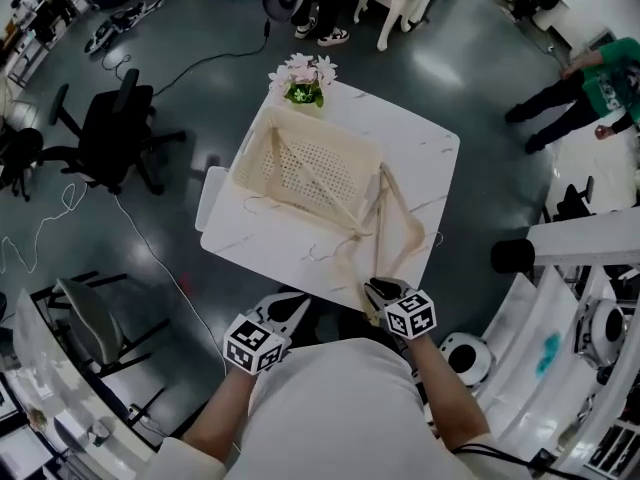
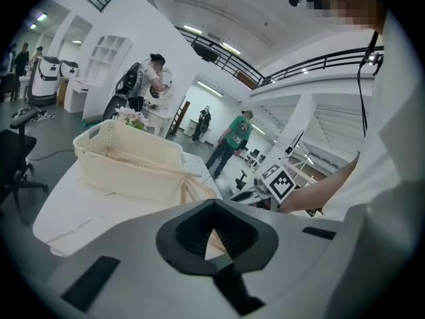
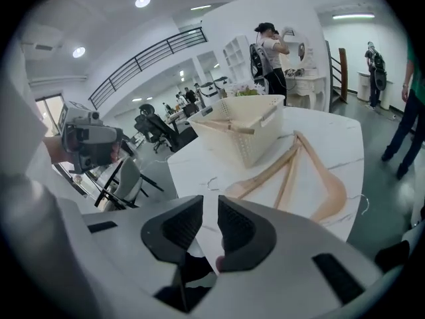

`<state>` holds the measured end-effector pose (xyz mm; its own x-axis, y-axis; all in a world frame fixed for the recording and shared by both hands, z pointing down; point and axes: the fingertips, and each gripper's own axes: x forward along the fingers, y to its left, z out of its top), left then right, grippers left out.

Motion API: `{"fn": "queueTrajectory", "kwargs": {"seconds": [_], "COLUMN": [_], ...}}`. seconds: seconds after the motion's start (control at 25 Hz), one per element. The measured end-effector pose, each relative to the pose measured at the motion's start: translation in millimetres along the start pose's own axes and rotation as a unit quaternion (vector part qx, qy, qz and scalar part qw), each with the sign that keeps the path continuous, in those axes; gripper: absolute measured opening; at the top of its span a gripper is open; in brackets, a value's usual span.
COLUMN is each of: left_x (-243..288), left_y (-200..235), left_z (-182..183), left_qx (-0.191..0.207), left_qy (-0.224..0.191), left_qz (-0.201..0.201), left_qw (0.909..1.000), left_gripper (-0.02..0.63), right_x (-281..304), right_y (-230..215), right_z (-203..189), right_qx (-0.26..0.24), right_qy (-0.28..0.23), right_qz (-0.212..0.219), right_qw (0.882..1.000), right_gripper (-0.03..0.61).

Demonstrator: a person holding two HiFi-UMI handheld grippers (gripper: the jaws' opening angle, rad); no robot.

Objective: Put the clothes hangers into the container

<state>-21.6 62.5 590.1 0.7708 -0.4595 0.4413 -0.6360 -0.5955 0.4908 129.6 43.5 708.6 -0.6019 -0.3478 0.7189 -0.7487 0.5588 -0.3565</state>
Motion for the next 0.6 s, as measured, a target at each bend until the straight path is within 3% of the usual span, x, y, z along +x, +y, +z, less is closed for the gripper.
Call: {"fn": "queueTrajectory", "kwargs": {"seconds": [0.6], "left_x": [-31.1], "left_y": [34.9], "left_z": [-14.3], "left_qx": [-0.025], "left_qy": [0.018], "left_qz": [0.027], "left_qw": [0.9992], "left_gripper": [0.008], "right_x": [80.2], "right_y": [-27.4], "right_z": [-59.9], "right_qx": [-0.016], "right_qy": [0.132], "right_qz": [-0.059], "right_qw": [0.989], "right_gripper": [0.126]}}
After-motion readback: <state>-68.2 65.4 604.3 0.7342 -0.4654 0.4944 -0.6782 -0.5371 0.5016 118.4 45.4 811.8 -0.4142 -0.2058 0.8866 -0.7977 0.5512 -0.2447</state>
